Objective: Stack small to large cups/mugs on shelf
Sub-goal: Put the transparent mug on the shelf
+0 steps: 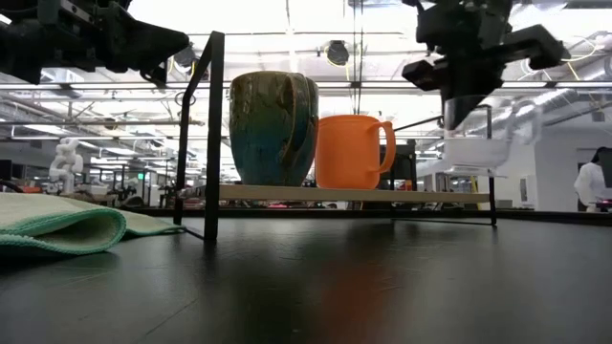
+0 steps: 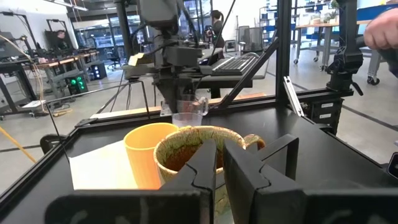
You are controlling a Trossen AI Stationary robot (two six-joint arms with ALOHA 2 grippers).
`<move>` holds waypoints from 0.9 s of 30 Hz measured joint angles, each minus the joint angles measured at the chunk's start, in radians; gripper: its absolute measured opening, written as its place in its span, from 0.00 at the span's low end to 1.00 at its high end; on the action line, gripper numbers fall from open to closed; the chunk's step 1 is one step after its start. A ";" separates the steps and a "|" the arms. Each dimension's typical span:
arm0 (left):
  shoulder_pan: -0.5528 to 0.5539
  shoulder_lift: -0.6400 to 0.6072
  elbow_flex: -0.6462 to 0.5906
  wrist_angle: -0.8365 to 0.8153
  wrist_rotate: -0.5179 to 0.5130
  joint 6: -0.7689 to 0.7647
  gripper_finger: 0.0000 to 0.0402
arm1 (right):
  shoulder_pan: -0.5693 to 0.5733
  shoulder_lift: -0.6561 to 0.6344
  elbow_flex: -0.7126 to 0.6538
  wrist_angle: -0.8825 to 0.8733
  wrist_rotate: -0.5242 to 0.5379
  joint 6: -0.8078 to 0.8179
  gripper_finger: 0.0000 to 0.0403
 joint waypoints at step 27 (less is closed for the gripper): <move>0.000 0.000 0.000 -0.006 -0.001 0.028 0.08 | -0.160 0.001 0.202 -0.142 -0.144 -0.063 0.00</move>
